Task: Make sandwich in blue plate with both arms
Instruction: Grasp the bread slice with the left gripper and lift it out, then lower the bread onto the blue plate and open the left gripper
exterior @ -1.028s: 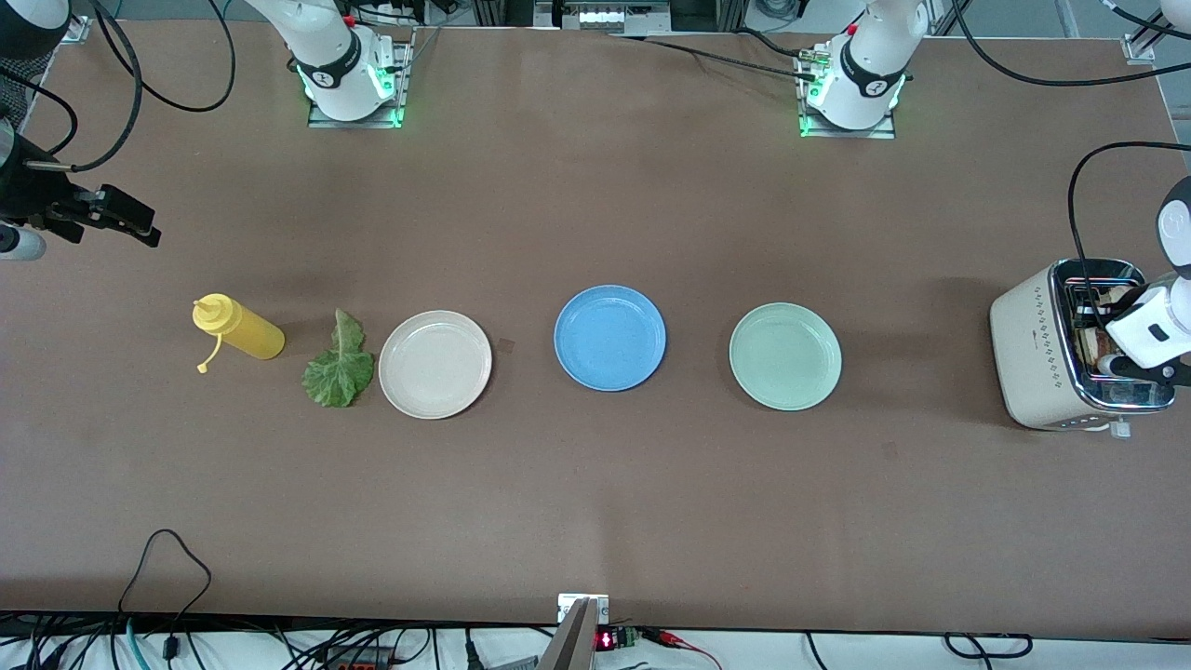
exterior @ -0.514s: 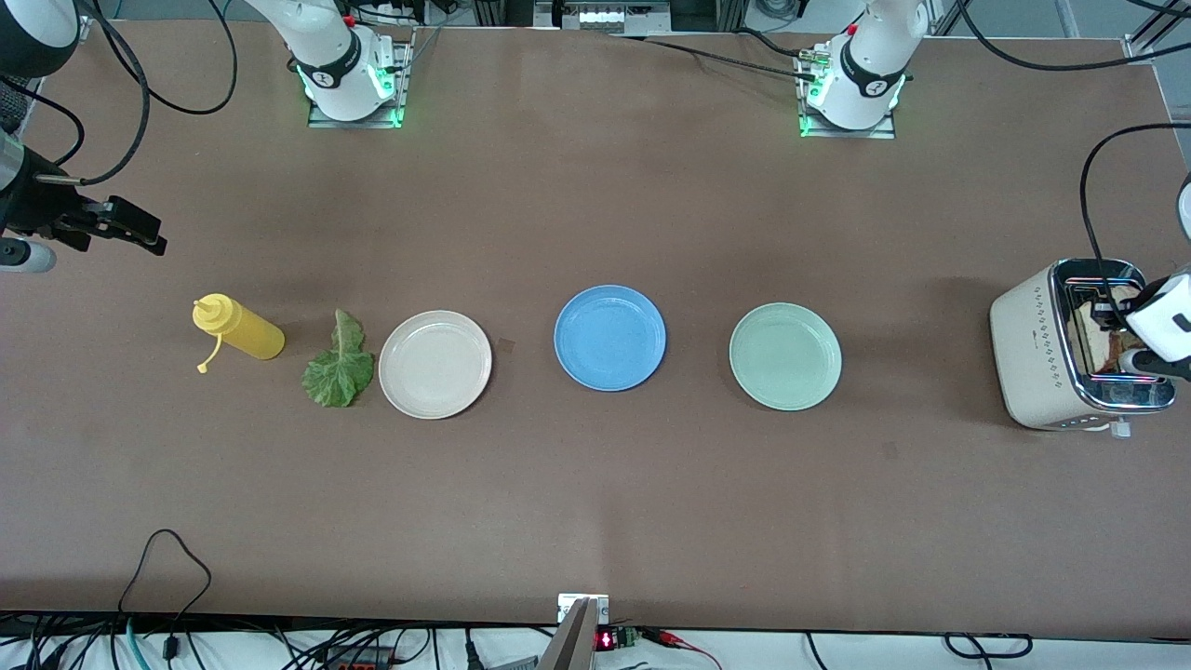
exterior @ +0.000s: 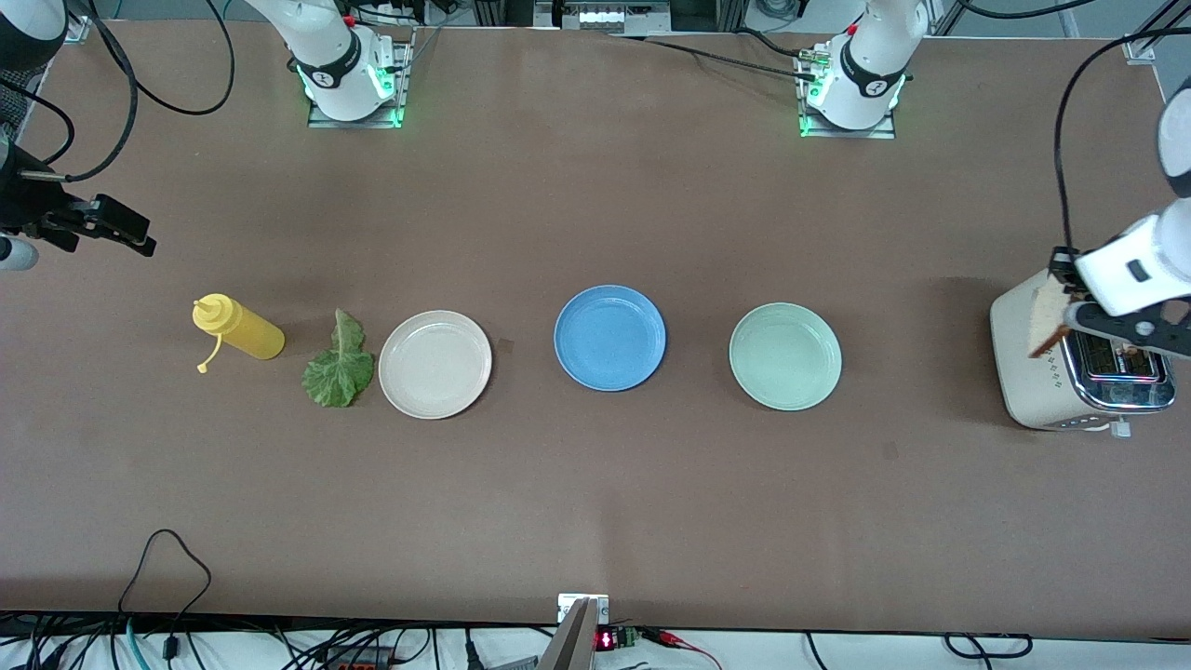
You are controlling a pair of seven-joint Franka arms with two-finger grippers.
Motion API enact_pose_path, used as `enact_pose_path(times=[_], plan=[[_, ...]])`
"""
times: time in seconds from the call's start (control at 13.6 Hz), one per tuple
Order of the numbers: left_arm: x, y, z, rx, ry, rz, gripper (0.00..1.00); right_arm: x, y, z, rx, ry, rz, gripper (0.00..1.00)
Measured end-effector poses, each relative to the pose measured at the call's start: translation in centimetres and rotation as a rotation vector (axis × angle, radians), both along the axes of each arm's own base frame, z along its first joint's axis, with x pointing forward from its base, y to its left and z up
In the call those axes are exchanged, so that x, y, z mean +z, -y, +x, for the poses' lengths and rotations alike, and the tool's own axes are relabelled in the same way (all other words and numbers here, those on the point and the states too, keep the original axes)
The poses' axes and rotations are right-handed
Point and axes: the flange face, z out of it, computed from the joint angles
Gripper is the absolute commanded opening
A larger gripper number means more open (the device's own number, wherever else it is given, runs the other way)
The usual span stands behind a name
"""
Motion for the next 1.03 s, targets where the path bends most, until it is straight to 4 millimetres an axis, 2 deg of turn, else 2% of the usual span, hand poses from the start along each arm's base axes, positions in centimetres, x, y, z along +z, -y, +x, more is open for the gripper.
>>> enact_pose_path(times=[0.22, 0.37, 0.51, 0.73, 1.03], plan=[[-2.3, 5.5, -0.2, -0.070, -0.086, -0.030, 0.01, 0.2, 0.1, 0.1, -0.001, 0.012, -0.001, 1.00], [-5.2, 8.4, 0.1, -0.078, -0.143, -0.118, 0.01, 0.2, 0.1, 0.1, -0.002, 0.014, -0.001, 1.00], [-8.7, 13.0, 0.1, -0.075, -0.211, -0.247, 0.01, 0.2, 0.1, 0.2, -0.002, 0.015, -0.001, 1.00], [-12.7, 20.4, 1.3, 0.022, -0.187, -0.467, 0.01, 0.2, 0.1, 0.2, -0.002, 0.015, -0.001, 1.00], [-17.3, 27.4, 3.4, 0.243, -0.131, -0.820, 0.01, 0.2, 0.2, 0.2, -0.002, 0.015, -0.001, 1.00]])
